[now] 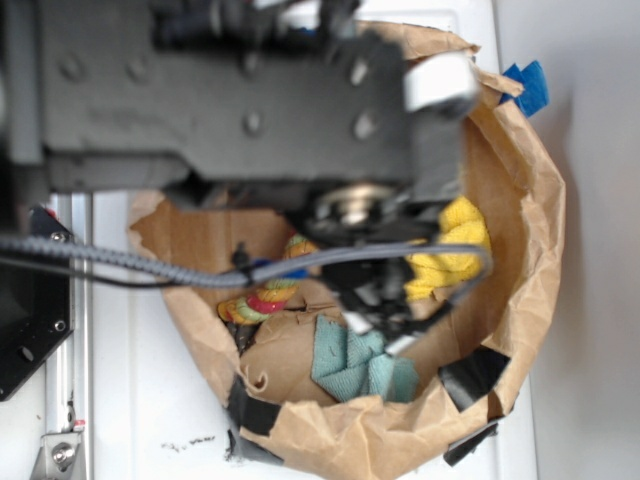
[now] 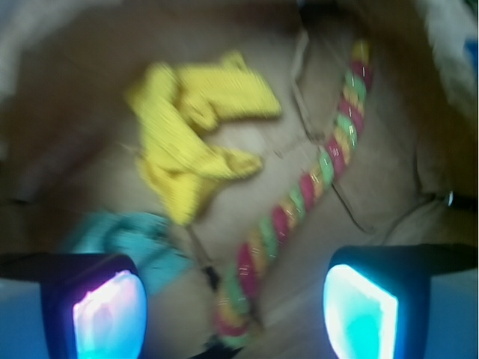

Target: Grab the multicolored rope.

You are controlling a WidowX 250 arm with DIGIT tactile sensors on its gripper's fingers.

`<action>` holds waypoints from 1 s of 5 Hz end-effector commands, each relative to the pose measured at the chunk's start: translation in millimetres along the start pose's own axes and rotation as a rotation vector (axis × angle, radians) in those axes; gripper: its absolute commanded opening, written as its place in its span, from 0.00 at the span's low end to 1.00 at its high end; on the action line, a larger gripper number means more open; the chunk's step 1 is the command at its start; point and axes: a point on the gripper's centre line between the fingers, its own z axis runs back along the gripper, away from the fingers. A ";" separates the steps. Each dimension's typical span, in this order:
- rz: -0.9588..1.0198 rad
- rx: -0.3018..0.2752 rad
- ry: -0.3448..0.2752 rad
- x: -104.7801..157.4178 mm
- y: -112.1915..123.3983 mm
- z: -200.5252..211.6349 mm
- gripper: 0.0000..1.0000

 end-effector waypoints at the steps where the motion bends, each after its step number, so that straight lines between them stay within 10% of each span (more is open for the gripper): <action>1: -0.024 -0.001 -0.112 1.6 12.2 -24.0 1.00; 5: 0.042 0.024 -0.004 11.5 23.0 -37.9 1.00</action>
